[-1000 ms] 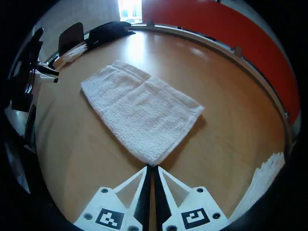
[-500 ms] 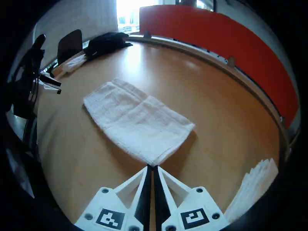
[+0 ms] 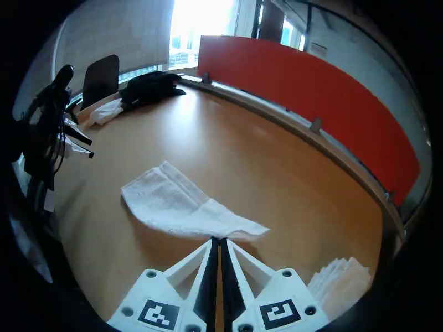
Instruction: Fold towel
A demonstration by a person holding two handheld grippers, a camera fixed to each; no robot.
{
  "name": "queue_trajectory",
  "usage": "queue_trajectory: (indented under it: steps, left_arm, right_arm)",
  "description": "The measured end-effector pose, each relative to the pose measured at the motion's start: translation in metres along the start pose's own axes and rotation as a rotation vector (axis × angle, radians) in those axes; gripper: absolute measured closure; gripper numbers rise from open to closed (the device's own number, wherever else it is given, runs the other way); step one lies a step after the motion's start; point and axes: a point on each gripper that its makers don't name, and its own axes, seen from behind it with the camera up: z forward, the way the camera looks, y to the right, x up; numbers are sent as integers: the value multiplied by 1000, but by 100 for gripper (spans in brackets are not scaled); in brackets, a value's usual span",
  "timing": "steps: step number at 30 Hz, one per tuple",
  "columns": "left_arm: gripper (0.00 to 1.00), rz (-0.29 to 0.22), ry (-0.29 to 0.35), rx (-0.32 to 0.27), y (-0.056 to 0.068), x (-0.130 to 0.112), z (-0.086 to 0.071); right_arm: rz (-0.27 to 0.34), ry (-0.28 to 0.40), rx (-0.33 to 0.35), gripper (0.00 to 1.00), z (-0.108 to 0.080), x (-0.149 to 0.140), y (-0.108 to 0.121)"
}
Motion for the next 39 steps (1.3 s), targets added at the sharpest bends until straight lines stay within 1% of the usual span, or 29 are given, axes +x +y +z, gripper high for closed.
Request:
queue_trajectory:
  steps: [9,18,23,29,39]
  left_arm:
    - [4,12,4,-3,4,4,0]
    - [4,16,3,-3,6,6,0]
    - [4,18,4,-4,7,6,0]
    - [4,16,7,-8,8,6,-1]
    - [4,16,16,-9,9,9,-4]
  right_arm:
    - [-32,42,-15,96,-17,23,10]
    - [-59,56,-18,96,-26,32,14]
    - [-63,54,-8,96,-25,31,10]
    - [-84,52,15,96,-20,32,0]
    - [-111,51,66,96,-4,37,-23]
